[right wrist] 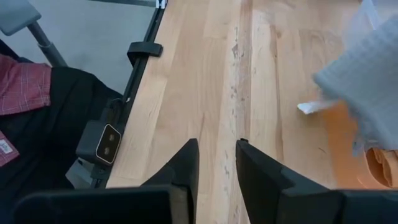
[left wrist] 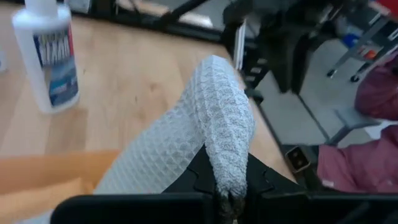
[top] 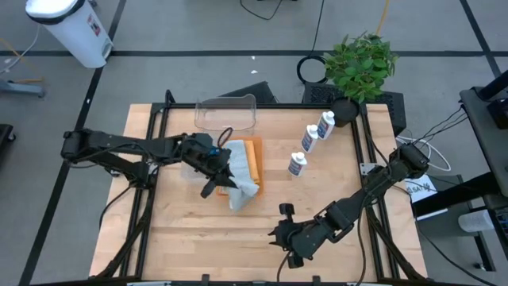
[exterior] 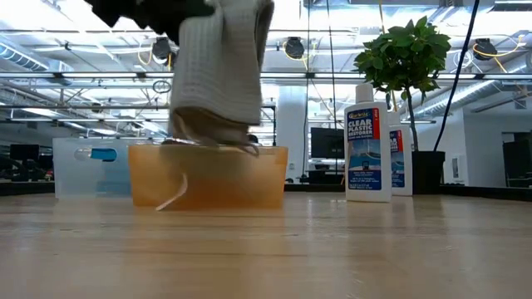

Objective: Pick & Place Kitchen Items
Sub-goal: Put the gray towel into the orange bin

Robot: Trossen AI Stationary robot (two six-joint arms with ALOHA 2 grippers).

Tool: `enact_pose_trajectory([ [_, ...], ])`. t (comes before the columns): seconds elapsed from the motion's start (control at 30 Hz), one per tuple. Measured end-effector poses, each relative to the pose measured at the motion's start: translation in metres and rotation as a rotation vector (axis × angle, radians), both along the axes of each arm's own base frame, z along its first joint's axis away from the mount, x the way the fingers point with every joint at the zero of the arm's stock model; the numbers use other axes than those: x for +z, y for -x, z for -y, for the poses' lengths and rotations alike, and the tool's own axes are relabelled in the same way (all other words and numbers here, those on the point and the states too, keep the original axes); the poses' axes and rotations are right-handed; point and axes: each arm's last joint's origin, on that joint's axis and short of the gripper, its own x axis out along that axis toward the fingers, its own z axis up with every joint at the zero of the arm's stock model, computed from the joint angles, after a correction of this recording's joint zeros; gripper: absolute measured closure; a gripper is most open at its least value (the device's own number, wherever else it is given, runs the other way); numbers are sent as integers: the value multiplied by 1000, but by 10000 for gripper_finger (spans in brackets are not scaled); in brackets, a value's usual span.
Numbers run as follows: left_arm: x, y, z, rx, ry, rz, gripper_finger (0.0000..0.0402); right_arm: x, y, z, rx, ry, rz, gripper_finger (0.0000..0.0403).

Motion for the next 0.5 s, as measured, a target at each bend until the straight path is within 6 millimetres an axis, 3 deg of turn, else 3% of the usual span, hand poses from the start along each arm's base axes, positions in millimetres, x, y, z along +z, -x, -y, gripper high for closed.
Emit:
enact_pose_trajectory([
  [0.17, -15, -6, -7, 9, -38, -54, 381, -4, 1, 1, 0, 5, -7, 330],
  [0.5, -20, -4, -45, 143, -111, -76, 380, -4, 1, 0, 1, 3, -5, 332],
])
